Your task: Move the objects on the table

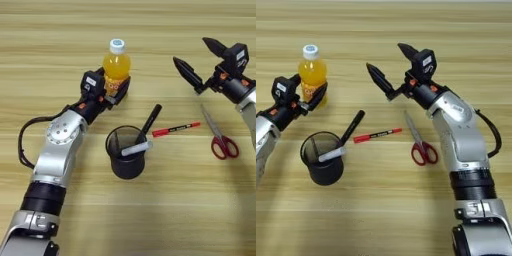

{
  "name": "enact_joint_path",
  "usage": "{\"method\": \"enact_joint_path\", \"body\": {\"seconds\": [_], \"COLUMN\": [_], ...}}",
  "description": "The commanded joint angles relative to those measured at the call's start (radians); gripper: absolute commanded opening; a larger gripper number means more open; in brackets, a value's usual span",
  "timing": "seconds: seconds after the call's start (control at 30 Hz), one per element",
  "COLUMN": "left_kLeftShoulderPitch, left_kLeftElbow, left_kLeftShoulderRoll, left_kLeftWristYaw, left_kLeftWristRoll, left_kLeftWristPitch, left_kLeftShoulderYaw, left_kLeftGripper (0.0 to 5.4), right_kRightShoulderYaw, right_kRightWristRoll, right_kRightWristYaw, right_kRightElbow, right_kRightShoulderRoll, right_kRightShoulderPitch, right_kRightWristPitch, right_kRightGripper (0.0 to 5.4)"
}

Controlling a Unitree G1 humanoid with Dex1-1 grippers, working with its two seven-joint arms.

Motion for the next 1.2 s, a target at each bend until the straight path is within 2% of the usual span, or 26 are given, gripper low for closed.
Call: {"method": "enact_joint_path", "body": {"seconds": [0.03,0.27,0.47,0.73,1.2], "left_kLeftShoulderPitch": [-0.023,-0.046,-0.04,-0.012,0.033], "left_kLeftElbow": [0.033,0.11,0.172,0.205,0.253], "left_kLeftShoulderRoll": [-0.028,-0.051,-0.062,-0.059,-0.072], "left_kLeftWristYaw": [0.045,0.145,0.211,0.252,0.27], "left_kLeftWristRoll": [0.015,0.027,0.07,0.085,0.087], "left_kLeftWristPitch": [-0.027,-0.048,-0.096,-0.134,-0.168], "left_kLeftShoulderYaw": [0.013,0.065,0.07,0.085,0.081], "left_kLeftGripper": [3.36,3.36,3.36,3.36,3.36], "right_kRightShoulderYaw": [-0.001,0.007,-0.013,-0.066,-0.159], "right_kRightWristRoll": [-0.054,-0.132,-0.168,-0.175,-0.124], "right_kRightWristYaw": [-0.033,-0.074,-0.127,-0.204,-0.207], "right_kRightElbow": [0.094,0.229,0.333,0.458,0.652], "right_kRightShoulderRoll": [0.024,0.046,0.051,0.039,0.039], "right_kRightShoulderPitch": [-0.017,-0.026,-0.046,-0.085,-0.138], "right_kRightWristPitch": [-0.075,-0.205,-0.282,-0.372,-0.513], "right_kRightGripper": [5.4,5.4,5.4,5.4,5.4]}}
